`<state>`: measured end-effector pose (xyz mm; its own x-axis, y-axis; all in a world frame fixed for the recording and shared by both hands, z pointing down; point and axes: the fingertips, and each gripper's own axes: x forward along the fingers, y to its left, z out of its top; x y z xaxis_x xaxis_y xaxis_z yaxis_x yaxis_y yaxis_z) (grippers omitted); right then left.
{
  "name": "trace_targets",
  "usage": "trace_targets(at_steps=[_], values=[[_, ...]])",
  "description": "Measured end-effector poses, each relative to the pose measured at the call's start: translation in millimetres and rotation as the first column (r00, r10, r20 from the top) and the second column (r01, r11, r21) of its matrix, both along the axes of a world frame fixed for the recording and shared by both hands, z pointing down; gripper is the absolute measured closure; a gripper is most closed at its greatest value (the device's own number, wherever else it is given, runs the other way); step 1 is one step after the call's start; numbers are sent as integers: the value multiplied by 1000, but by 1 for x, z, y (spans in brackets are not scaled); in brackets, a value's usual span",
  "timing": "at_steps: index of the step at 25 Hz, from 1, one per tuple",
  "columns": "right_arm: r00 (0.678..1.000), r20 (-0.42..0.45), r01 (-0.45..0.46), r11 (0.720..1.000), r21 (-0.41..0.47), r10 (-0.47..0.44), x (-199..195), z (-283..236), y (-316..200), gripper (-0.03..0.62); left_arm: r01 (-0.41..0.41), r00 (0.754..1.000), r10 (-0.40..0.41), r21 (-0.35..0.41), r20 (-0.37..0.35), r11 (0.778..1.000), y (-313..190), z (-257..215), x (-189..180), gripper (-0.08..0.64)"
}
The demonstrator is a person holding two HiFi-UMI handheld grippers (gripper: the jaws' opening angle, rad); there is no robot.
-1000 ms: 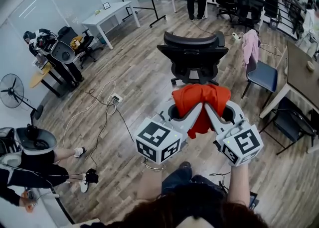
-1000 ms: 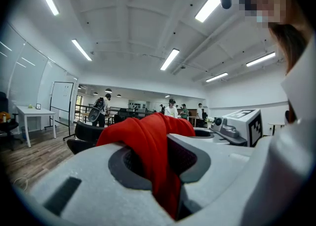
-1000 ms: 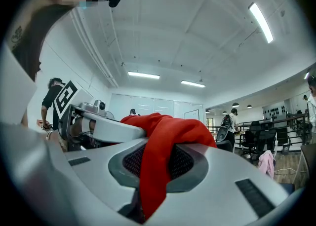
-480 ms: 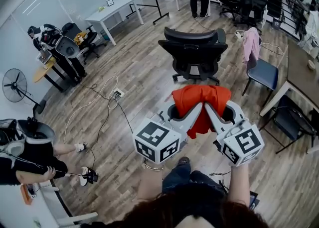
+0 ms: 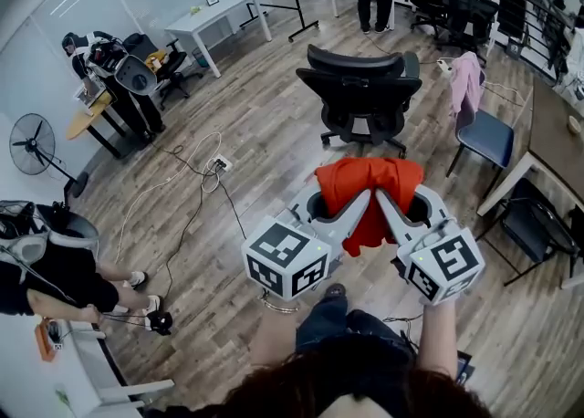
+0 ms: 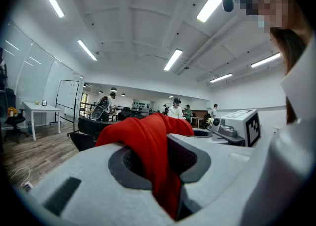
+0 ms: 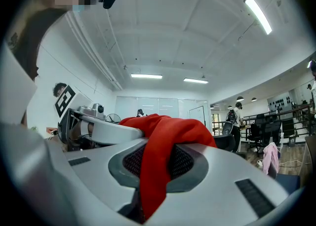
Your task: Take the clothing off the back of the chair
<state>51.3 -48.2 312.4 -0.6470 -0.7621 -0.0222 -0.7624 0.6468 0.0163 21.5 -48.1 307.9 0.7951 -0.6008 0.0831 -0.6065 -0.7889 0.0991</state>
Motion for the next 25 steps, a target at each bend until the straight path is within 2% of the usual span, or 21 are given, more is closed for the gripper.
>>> trace_targets(at_steps=[7,25], values=[[1000,9,23,999,-37,-23,5,2,2,522,-14,1000,14,-16,11,1000,4,4,3,463],[1000,14,12,996,-91,-10,-1,14,-21,522,-39,999,41,-62,26,997,-20,16,-4,457]])
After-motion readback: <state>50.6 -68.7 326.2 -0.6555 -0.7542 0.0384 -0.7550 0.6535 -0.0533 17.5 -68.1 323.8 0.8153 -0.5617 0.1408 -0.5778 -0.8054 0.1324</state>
